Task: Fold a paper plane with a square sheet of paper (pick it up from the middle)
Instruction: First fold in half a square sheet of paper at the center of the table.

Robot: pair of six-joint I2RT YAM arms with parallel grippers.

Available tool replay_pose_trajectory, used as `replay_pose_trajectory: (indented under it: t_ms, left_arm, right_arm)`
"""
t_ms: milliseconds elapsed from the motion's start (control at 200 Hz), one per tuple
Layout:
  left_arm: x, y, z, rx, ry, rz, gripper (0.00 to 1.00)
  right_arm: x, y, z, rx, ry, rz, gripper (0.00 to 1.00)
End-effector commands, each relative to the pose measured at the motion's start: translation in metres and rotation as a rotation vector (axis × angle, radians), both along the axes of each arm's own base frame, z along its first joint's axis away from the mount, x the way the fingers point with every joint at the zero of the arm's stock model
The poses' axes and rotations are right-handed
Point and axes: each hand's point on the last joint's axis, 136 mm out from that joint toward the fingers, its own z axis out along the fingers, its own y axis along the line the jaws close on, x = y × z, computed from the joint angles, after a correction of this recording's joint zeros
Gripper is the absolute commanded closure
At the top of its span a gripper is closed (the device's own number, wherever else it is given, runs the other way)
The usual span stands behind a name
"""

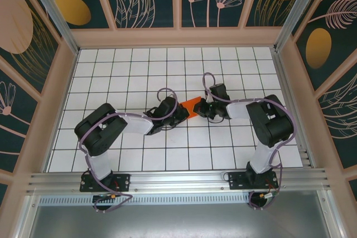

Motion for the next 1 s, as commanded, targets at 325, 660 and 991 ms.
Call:
replay_pose_trajectory:
  t_ms: [325, 660, 991]
  left_arm:
    - [0.001, 0.000, -0.026, 0.005, 0.116, 0.137, 1.00]
    - [-0.010, 0.033, -0.052, 0.140, 0.198, 0.238, 1.00]
    - [-0.033, 0.078, -0.065, 0.212, 0.262, 0.361, 1.00]
  right_arm:
    - [-0.016, -0.007, -0.022, 0.009, 0.075, -0.053, 1.00]
    - [-0.024, -0.017, -0.033, -0.038, 0.105, -0.079, 1.00]
    - [-0.023, -0.025, -0.038, -0.065, 0.112, -0.100, 1.00]
